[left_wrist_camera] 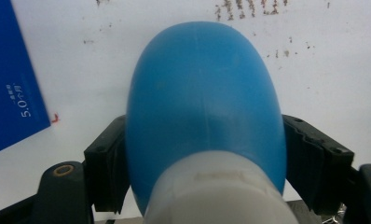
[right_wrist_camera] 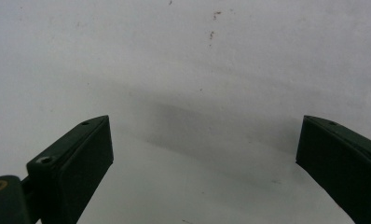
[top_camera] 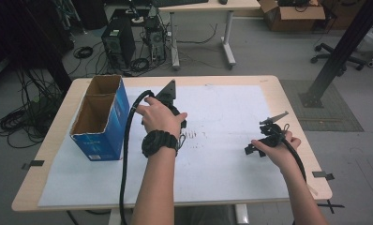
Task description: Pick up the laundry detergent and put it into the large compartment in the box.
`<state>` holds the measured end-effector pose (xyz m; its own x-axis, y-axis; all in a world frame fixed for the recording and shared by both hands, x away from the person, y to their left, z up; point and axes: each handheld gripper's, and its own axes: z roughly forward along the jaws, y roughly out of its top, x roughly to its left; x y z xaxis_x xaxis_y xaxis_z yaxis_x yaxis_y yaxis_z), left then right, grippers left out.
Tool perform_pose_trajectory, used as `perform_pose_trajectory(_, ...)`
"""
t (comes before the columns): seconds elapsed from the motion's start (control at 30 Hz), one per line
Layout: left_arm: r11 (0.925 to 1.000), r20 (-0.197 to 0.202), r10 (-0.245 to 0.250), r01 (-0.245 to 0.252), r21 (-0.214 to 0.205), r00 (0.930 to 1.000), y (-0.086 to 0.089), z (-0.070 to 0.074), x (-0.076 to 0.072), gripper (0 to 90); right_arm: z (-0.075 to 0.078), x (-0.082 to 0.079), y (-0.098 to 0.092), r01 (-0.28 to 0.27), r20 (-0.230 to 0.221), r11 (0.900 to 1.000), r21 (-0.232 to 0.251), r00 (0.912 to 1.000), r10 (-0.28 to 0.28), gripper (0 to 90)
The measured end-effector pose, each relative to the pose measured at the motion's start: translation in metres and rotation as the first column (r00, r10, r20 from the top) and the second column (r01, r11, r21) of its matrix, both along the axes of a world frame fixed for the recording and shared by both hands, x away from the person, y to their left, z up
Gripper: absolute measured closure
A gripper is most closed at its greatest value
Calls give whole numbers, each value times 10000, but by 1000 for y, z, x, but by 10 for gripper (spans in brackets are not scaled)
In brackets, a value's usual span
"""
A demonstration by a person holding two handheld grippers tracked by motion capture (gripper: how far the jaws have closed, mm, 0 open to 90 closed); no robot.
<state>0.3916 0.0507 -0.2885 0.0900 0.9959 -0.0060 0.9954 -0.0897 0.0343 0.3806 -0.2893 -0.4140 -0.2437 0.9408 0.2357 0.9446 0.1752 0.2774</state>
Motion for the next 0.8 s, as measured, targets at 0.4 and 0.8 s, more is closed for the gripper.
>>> perform_pose_trajectory(0.4,10000,0,26,-26,0,10000,1,1,1,329,1,0,0,-9,10,10000,22,10000,9,38)
perform_pose_trajectory(0.8,10000,35,82,-82,42,10000,2,1,1,361,0,-1,1,-63,33,10000,7,10000,63,38)
